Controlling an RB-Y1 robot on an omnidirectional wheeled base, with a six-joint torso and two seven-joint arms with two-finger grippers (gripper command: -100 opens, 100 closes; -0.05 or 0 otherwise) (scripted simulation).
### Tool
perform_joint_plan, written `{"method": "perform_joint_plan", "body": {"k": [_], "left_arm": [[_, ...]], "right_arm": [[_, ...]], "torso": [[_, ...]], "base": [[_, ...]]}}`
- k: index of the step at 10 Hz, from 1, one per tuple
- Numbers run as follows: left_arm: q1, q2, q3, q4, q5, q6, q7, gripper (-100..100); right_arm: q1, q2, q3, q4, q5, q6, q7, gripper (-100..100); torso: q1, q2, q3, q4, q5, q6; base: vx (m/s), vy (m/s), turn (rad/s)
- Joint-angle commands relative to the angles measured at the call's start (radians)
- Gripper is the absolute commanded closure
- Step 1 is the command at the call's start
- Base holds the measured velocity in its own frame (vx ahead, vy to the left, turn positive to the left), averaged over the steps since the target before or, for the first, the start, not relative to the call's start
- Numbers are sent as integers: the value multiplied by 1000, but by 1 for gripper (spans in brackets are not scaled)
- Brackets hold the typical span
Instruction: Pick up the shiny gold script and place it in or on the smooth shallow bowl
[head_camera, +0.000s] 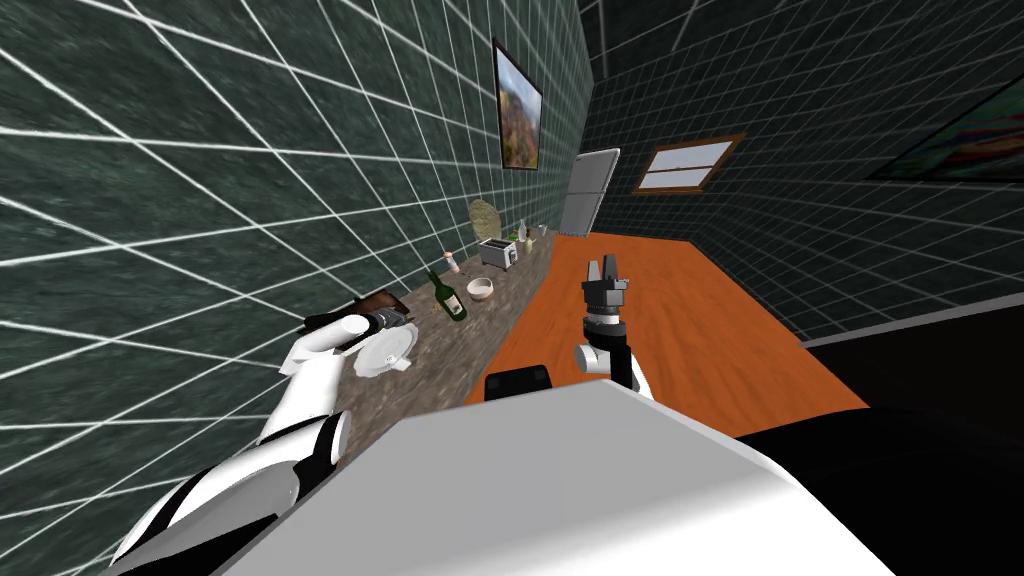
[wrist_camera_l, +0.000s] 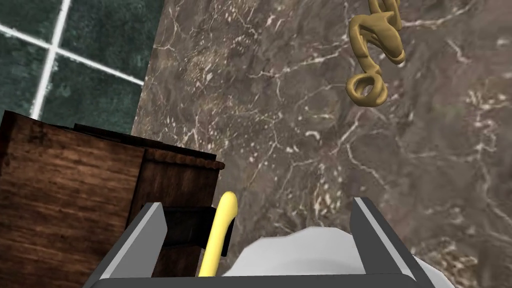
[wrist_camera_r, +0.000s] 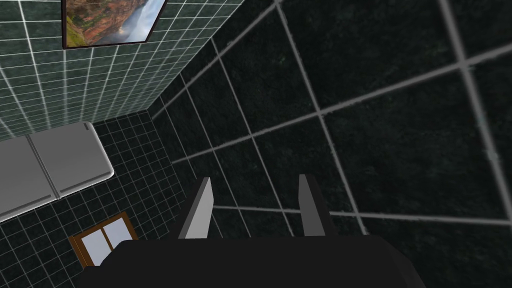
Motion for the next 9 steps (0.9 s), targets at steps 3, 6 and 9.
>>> {"method": "perform_joint_plan", "body": {"k": [3, 6, 9], "left_arm": [[-19, 20, -3, 49, 52, 94, 5, -100], [-42, 44, -11, 116, 118, 179, 2, -100], [-60, 62, -21, 173, 176, 255, -4, -100]], "right_arm": [[0, 0, 0, 0, 0, 0, 0, 0], [0, 0, 0, 0, 0, 0, 0, 0], [0, 0, 0, 0, 0, 0, 0, 0]], "torso": [[0, 0, 0, 0, 0, 0], [-1, 0, 0, 0, 0, -1], [1, -1, -1, 0, 0, -1]], "base": [[35, 23, -152], [41, 21, -138], [54, 39, -181]]}}
